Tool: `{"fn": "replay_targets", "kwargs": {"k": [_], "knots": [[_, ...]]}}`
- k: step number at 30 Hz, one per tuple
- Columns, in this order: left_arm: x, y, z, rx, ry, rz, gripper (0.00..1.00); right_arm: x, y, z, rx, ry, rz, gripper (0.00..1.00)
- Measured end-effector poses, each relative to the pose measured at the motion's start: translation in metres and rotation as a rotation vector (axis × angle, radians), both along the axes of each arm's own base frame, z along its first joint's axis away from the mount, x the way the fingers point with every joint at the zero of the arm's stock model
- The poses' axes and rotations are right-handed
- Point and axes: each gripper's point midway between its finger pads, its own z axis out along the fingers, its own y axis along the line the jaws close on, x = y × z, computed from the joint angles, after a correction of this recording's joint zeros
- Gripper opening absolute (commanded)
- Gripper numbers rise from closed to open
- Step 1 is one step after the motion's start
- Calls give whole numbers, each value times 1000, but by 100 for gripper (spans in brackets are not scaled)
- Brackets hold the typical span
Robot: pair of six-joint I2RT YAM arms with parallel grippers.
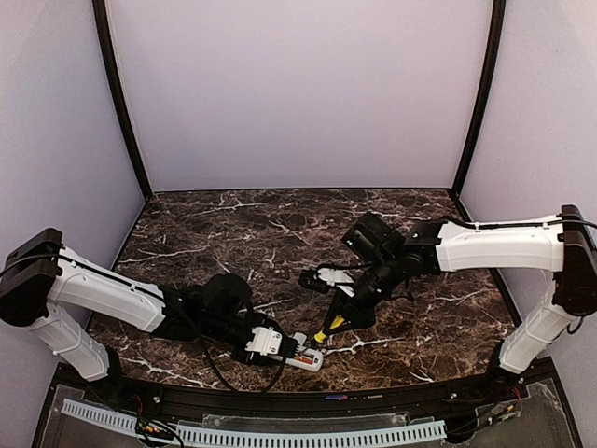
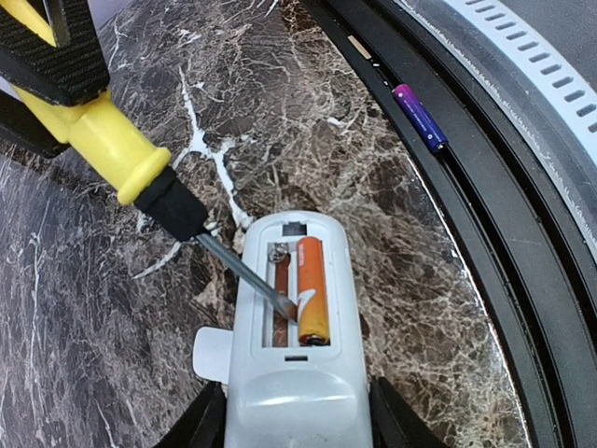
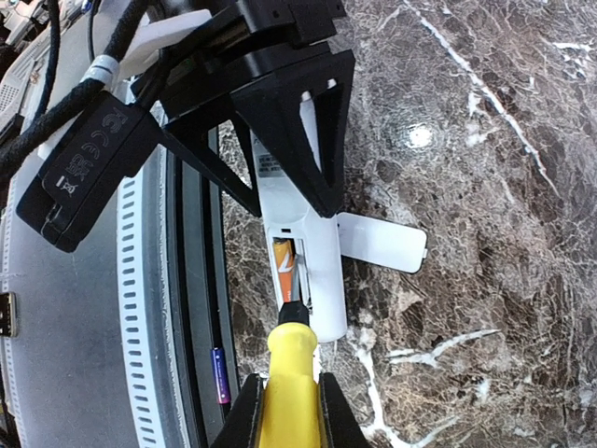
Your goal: Unload the batteries from the remote control
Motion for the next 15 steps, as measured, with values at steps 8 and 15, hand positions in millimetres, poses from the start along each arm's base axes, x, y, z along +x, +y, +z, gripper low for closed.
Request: {"fn": "replay_targets", "kwargs": {"k": [8, 15], "knots": [[-6, 0, -7, 11, 34, -22, 0, 0, 1, -10, 18, 93, 30, 0], [-8, 1, -16, 29, 55, -22, 1, 2, 1, -20, 30, 159, 44, 0]]}}
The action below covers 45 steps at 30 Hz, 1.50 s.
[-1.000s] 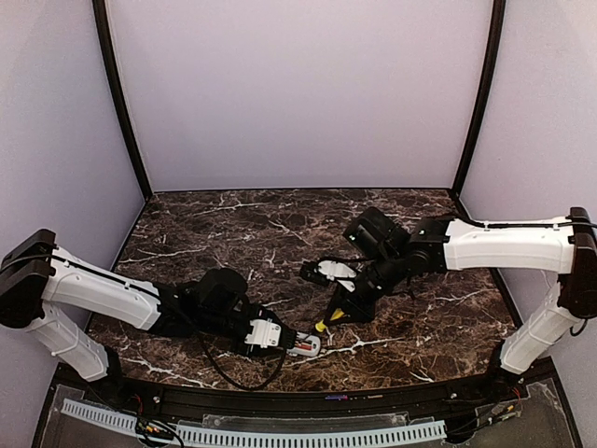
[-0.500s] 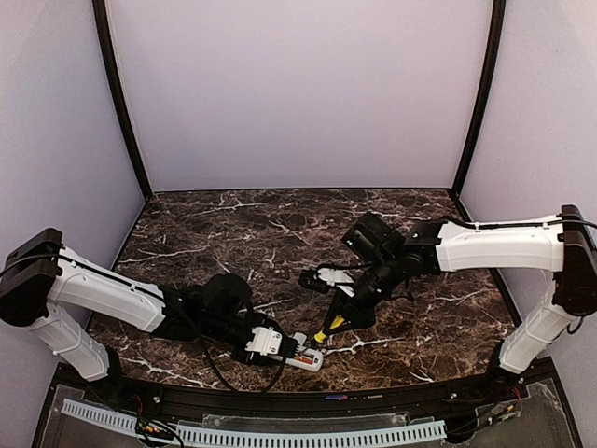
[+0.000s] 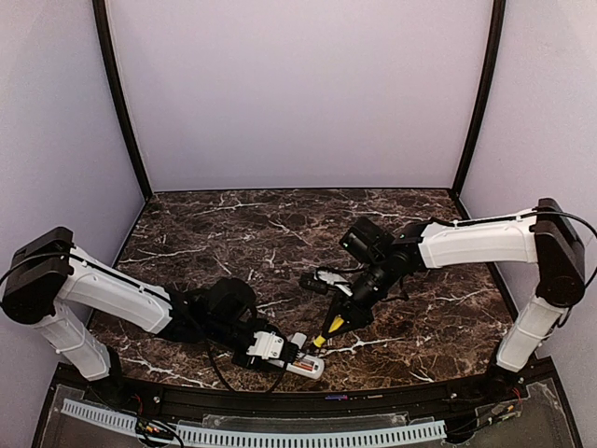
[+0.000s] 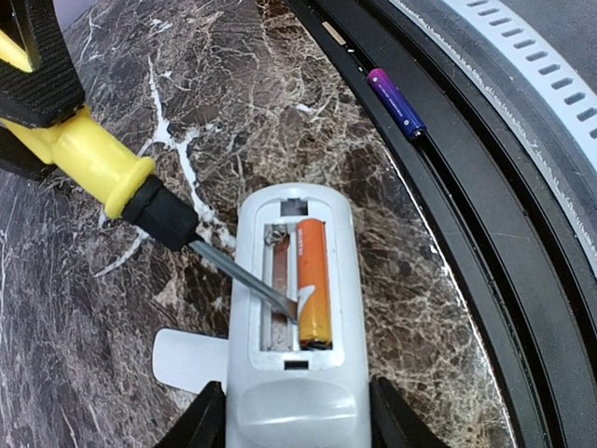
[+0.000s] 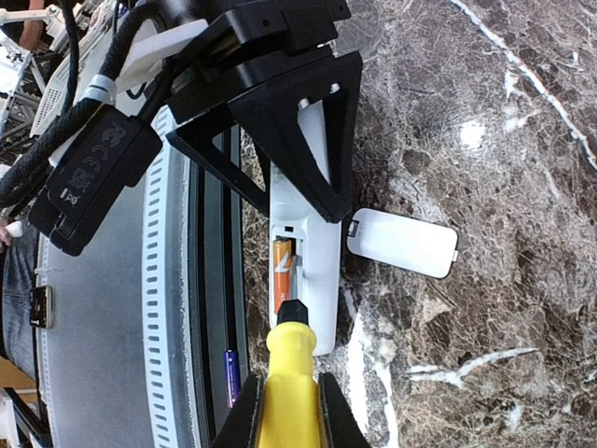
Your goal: Unload the batteries from the remote control
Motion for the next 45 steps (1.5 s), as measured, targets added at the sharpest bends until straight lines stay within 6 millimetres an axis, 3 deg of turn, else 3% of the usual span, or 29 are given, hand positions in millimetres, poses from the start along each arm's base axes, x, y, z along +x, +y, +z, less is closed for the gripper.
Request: {"fn": "replay_targets", "kwargs": {"k": [18, 45], "knots": [[2, 2, -17, 41, 16, 21, 0, 16, -1, -28, 3, 221, -58, 0], [3, 3, -18, 43, 27, 35, 0, 24, -2, -34, -153, 459, -299, 0]]}}
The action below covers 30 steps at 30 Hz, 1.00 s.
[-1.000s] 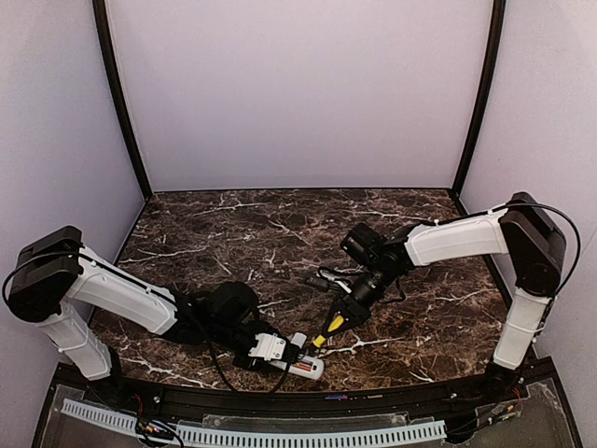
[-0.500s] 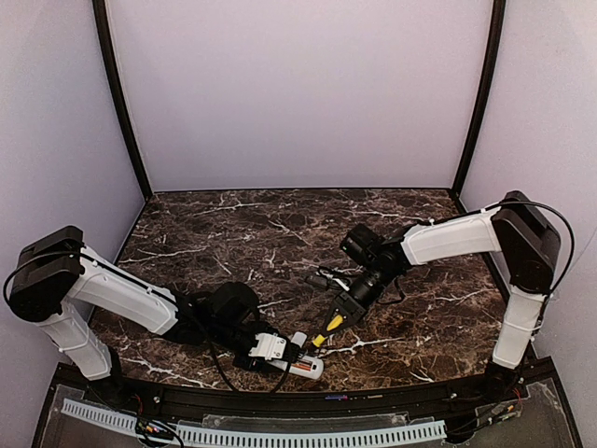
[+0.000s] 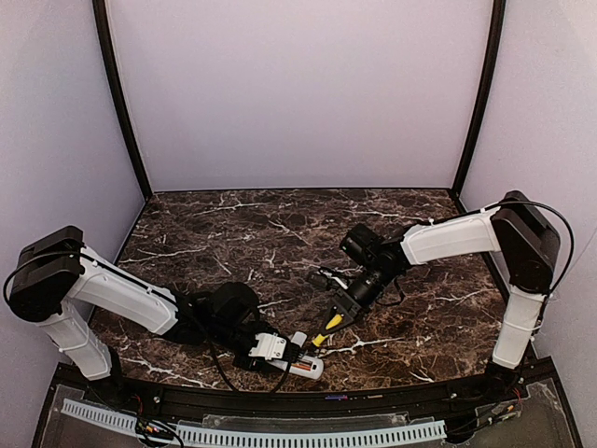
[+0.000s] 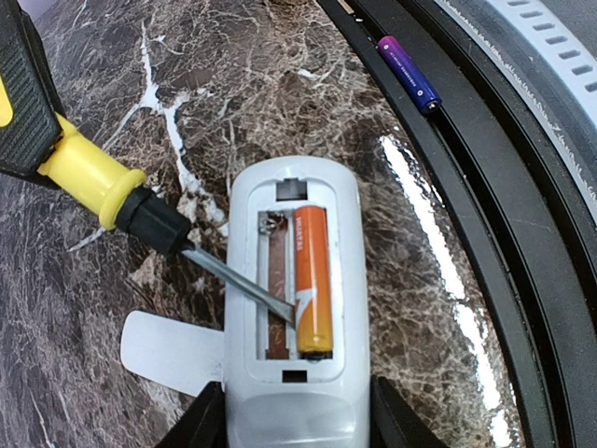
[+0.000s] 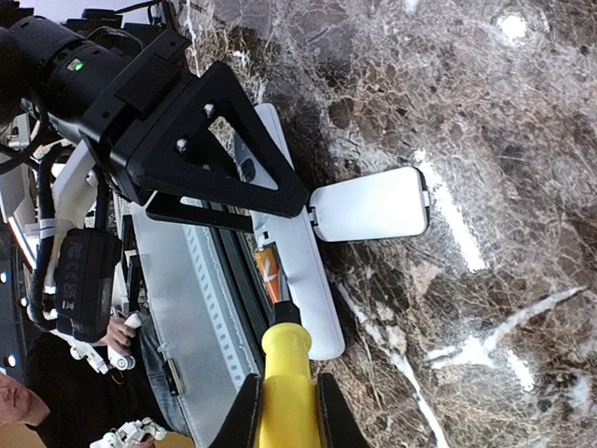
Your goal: Unload the batteries from the remote control
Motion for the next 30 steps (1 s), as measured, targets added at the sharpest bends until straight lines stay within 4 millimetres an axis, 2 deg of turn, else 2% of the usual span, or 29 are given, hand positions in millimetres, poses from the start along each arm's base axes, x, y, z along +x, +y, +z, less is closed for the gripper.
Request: {"fn": "replay_targets", "kwargs": {"k": [22, 27, 30], "knots": [[3, 0, 0, 3, -12, 10, 0, 6, 0, 1, -129, 128, -172, 0], [4, 0, 0, 3, -17, 10, 0, 5, 2, 2, -110, 100, -147, 0], [6, 0, 1, 5, -36, 12, 1, 6, 4, 5, -82, 20, -117, 0]]}}
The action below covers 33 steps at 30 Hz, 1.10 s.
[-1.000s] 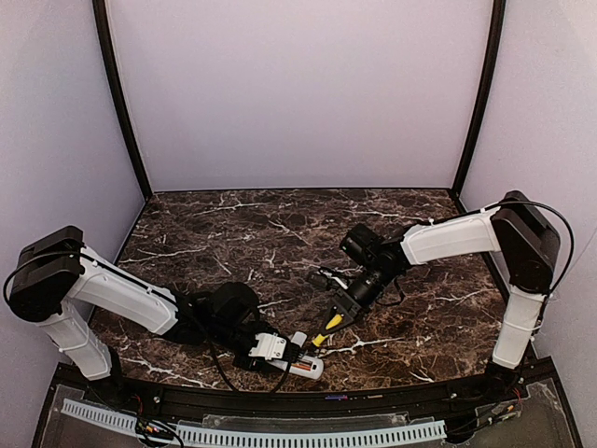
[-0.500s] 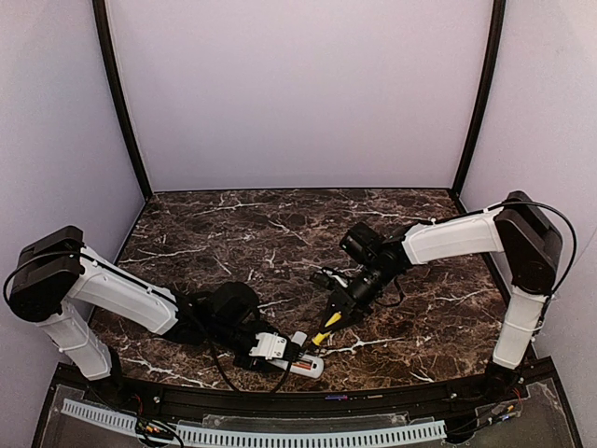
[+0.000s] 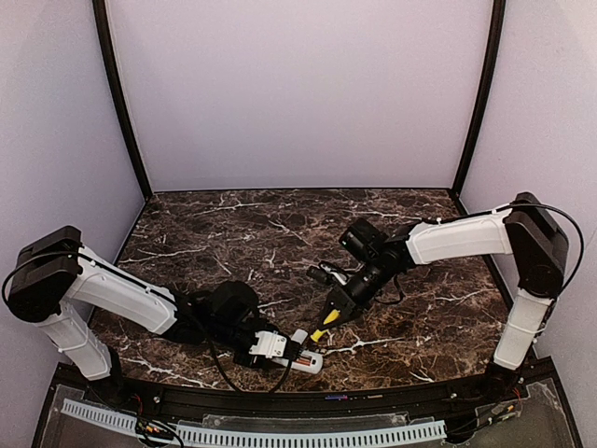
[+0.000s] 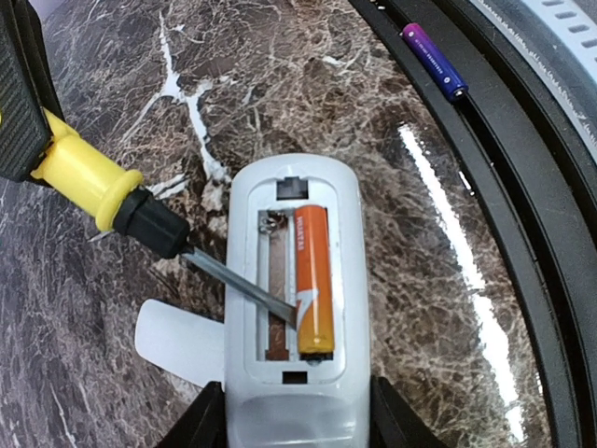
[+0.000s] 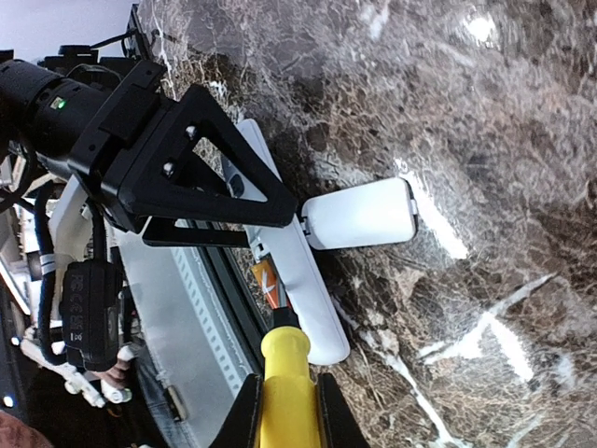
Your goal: Unload the batteries from the remote control
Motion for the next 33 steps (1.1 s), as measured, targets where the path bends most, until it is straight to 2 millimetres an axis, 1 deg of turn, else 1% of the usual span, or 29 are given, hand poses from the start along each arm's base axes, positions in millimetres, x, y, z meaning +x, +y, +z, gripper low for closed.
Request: {"fn": "replay_targets", "kwargs": {"k": [6, 9, 12, 14, 19, 25, 28, 33], "knots": [[7, 1, 5, 4, -57, 7, 0, 2, 8, 13, 62, -264, 118, 0], [9, 3, 6, 7, -73, 10, 0, -1, 11, 20, 93, -396, 198, 0], [11, 3, 8, 4, -92, 12, 0, -3, 15, 25, 123, -502, 262, 0], [14, 3, 10, 4, -106, 16, 0, -1, 16, 26, 129, -536, 280, 0], [20, 4, 11, 8, -140, 35, 0, 6, 20, 29, 97, -532, 262, 0], [25, 11, 5, 38, -173, 53, 0, 10, 25, 21, 44, -439, 192, 0], [28, 11, 6, 42, -198, 58, 0, 11, 25, 21, 21, -409, 151, 0], [38, 11, 10, 41, -255, 79, 0, 24, 23, 25, -19, -377, 63, 0]]}}
